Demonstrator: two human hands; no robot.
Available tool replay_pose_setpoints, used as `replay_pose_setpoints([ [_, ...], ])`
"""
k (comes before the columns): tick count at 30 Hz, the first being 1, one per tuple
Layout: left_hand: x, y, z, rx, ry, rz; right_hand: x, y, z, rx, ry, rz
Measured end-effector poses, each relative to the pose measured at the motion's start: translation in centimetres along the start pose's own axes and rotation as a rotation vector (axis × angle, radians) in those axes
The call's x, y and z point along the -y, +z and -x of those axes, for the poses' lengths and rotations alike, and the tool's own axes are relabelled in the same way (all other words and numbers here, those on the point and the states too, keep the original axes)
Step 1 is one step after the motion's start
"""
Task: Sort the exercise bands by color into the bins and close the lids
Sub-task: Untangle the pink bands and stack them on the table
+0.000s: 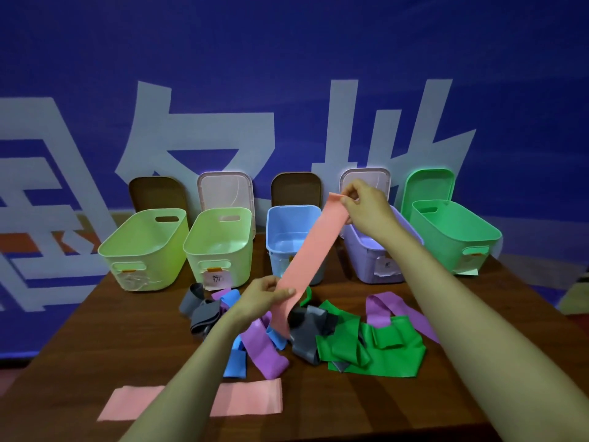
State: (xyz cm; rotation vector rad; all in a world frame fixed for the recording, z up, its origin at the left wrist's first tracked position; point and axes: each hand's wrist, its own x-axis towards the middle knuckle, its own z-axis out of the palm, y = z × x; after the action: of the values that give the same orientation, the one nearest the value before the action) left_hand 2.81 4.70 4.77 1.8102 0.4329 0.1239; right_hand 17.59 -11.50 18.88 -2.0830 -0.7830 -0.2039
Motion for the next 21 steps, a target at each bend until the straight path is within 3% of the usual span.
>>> replay_pose_setpoints([
  [5, 0.3, -2.1, 1.1, 0.023, -0.038, -0.169, -2.9, 0.6, 0.7, -0.057, 0.096, 0.056],
  [8, 1.3, -3.5, 1.9, 0.009, -0.102, -0.222, -4.6, 1.8, 1.7, 0.000, 0.154, 0.101],
  [11, 2.5, -4.3, 2.6, -0.036, -0.152, -0.138, -5.7, 3.4, 3.4, 0.042, 0.234, 0.134],
  [15, 4.3, -5.6, 3.9, -0.196, -0.166, 0.020, -6.8, 5.8, 6.5, 0.052, 0.291, 0.082],
  [19, 6.1, -6.7, 6.3, -0.420, -0.194, 0.207, -7.8, 8.4, 10.1, 0.129, 0.231, 0.114],
  [21, 7.5, -7.3, 7.4, -0.522, -0.215, 0.186, -8.1, 9.6, 12.0, 0.126, 0.207, 0.124],
])
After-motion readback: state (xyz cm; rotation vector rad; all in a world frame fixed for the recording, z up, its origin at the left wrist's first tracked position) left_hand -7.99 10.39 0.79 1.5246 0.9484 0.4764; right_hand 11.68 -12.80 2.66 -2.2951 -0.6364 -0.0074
